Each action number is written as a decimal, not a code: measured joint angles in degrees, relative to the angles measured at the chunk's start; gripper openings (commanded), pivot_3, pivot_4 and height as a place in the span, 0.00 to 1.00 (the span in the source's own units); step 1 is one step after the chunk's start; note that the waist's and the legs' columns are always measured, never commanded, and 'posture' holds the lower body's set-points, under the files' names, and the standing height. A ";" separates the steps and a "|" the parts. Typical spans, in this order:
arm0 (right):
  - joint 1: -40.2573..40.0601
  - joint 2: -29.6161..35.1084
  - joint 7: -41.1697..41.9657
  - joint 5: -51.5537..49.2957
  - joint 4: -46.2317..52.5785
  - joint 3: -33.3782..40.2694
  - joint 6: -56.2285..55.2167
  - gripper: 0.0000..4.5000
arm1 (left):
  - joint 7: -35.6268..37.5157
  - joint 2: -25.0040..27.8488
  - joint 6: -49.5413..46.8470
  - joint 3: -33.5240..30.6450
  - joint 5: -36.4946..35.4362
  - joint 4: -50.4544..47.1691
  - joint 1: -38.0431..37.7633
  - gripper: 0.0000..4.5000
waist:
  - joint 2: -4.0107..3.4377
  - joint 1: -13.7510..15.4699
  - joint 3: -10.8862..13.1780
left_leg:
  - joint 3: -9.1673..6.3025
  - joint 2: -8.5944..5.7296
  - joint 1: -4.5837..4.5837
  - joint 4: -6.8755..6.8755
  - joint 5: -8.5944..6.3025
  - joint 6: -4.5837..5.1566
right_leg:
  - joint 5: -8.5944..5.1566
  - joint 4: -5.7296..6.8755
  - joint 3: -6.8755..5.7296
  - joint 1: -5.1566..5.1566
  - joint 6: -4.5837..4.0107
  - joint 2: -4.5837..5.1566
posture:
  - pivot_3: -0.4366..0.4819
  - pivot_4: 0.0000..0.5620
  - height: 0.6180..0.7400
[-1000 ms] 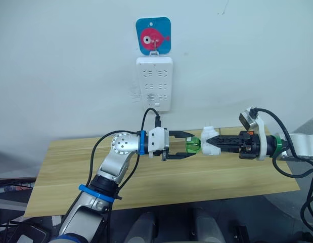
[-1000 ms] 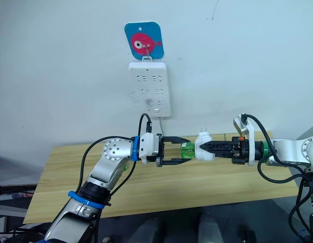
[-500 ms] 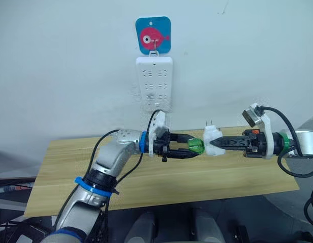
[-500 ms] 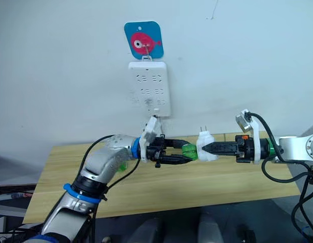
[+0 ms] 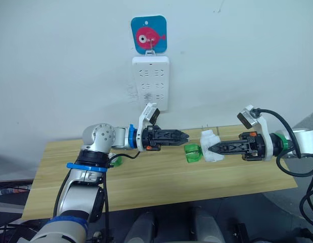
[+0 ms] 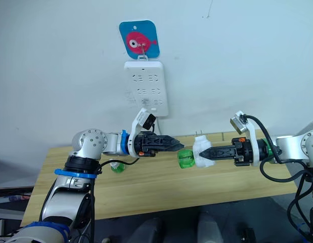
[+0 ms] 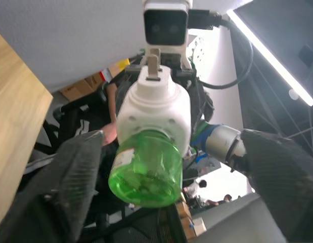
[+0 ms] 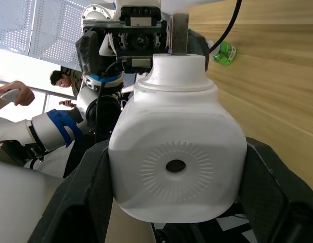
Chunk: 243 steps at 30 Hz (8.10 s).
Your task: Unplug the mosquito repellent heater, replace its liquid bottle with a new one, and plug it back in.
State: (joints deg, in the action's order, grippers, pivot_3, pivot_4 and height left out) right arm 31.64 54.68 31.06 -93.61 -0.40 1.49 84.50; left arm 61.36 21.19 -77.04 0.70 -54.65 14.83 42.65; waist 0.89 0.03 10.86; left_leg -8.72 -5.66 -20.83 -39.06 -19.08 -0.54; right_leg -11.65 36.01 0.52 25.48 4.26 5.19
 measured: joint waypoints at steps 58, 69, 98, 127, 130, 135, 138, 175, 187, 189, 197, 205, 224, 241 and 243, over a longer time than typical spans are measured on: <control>1.35 -5.81 -17.52 -17.41 -8.33 -0.52 -4.64 0.66 | -43.68 6.69 149.25 24.95 77.25 18.40 0.38 0.49 | -0.02 1.38 -0.01 | 0.82 0.26 -0.09 0.04 -0.01 0.17 | 0.70 -0.63 0.45 0.08 0.09 0.09 | 0.50 0.38 1.00; 3.04 -2.80 -13.06 -18.65 -4.85 -2.50 -2.43 0.66 | -8.33 20.30 43.72 27.58 -17.85 -18.52 -4.62 0.49 | -0.21 -0.20 0.11 | 0.13 0.30 -0.26 0.00 -0.03 0.20 | 0.68 -0.79 0.20 0.03 0.06 -0.07 | 0.51 0.38 1.00; -0.79 2.84 -12.15 -17.96 -8.93 -1.17 -5.39 0.66 | 7.85 26.97 43.49 16.13 12.63 -26.58 -21.98 0.99 | -0.32 0.10 0.12 | 1.18 0.27 -0.04 0.13 -0.02 0.16 | 0.71 -0.63 0.45 0.27 -0.11 0.04 | 0.51 0.36 1.00; 3.21 -3.55 -14.61 -17.95 -9.26 -2.95 -4.39 0.66 | -43.09 4.39 150.93 11.96 87.15 10.52 -5.55 0.99 | -0.20 2.81 0.20 | 1.20 0.35 -0.10 -0.02 0.03 0.28 | 1.22 -1.00 0.36 0.09 0.01 0.06 | 0.51 0.37 1.00; 3.21 -3.79 -14.92 -17.95 -8.83 -2.95 -4.41 0.66 | -44.68 4.18 151.36 12.72 87.89 11.08 -4.55 0.99 | -0.20 2.80 0.20 | 1.19 0.35 -0.10 -0.02 0.03 0.28 | 1.22 -1.00 0.34 0.09 0.01 0.06 | 0.50 0.37 1.00; 2.98 -4.03 -15.03 -17.95 -8.44 -2.94 -4.45 0.66 | -45.91 4.22 152.32 14.25 88.36 11.60 -3.78 0.73 | -0.20 2.76 0.20 | 1.19 0.35 -0.10 -0.02 0.03 0.28 | 1.22 -1.00 0.35 0.09 0.01 0.06 | 0.50 0.37 1.00; 2.82 -4.02 -15.02 -17.95 -8.42 -2.91 -4.45 0.66 | -46.22 4.40 152.56 15.01 88.40 11.98 -3.77 0.51 | -0.20 2.72 0.20 | 1.19 0.35 -0.10 -0.03 0.03 0.28 | 1.22 -1.00 0.35 0.09 0.01 0.06 | 0.50 0.37 1.00; -1.72 3.79 -11.16 -17.21 -2.38 -2.82 -5.03 0.66 | -18.01 19.77 6.02 12.08 -36.13 -11.92 -11.96 0.50 | -0.21 -0.38 0.21 | 1.16 0.35 -0.05 -0.06 0.05 0.28 | 1.18 -0.93 0.36 0.13 0.04 -0.29 | 0.49 0.35 1.00; -4.25 5.70 -11.04 30.66 -6.69 -13.34 -14.74 0.66 | -19.91 16.61 4.07 3.26 -29.43 -15.10 -17.69 0.50 | -0.21 -0.04 0.21 | 1.29 0.27 -0.10 -0.06 0.05 0.26 | 1.18 -0.85 0.43 0.28 0.03 -0.22 | 0.54 0.38 1.00; -4.23 5.65 -8.86 39.78 -8.37 -16.73 -19.12 0.66 | -20.63 15.86 4.04 2.78 -28.32 -16.47 -18.32 0.50 | -0.21 -0.03 0.21 | 1.34 0.28 -0.09 -0.05 0.05 0.26 | 1.19 -0.85 0.43 0.29 0.03 -0.18 | 0.54 0.39 1.00; -1.13 0.78 -0.25 59.57 -18.28 -20.87 -25.86 0.66 | -22.34 13.38 3.63 -0.38 -28.27 -19.41 -19.99 0.50 | -0.21 -0.04 0.21 | 1.39 0.33 -0.07 -0.02 0.05 0.26 | 1.20 -0.83 0.47 0.30 0.01 -0.16 | 0.57 0.40 1.00; 3.26 -4.71 5.18 70.34 -30.85 -20.70 -29.59 0.66 | -22.90 13.15 3.42 -1.28 -28.06 -20.34 -21.39 0.50 | -0.21 0.44 0.24 | 1.36 0.28 -0.08 -0.02 0.05 0.26 | 1.20 -0.85 0.46 0.29 0.01 -0.13 | 0.58 0.42 1.00; 7.27 -9.52 12.10 82.28 -42.96 -14.31 -35.17 1.00 | -23.46 11.76 2.69 -2.29 -27.38 -21.20 -22.08 0.50 | -0.25 0.35 0.29 | 1.36 0.29 -0.06 -0.01 0.05 0.26 | 1.20 -0.85 0.46 0.28 0.01 -0.12 | 0.56 0.43 1.00; 0.26 -31.77 1.91 52.88 8.53 32.46 6.17 1.00 | -16.85 3.68 48.24 4.55 14.73 -27.80 -24.72 0.50 | -0.36 0.48 0.34 | 1.32 0.40 -0.06 0.04 0.07 0.17 | 1.26 -0.95 0.43 0.21 -0.09 0.00 | 0.49 0.41 1.00; -1.95 -37.42 -4.19 45.55 12.19 35.18 7.53 1.00 | -16.85 2.47 53.46 5.38 19.30 -26.79 -24.56 0.50 | -0.37 0.95 0.34 | 1.26 0.33 -0.09 0.05 0.06 0.19 | 1.26 -0.96 0.39 0.24 -0.09 0.02 | 0.49 0.40 1.00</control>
State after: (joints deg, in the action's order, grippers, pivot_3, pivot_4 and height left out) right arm 29.69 17.26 26.87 -48.06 11.80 36.67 92.03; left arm 44.51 23.66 -23.58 6.08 -35.35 -11.97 18.09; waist 0.52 0.98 11.20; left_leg -7.46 -5.34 -20.92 -39.01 -19.02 -0.35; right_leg -10.39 35.05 0.91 25.72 4.17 5.21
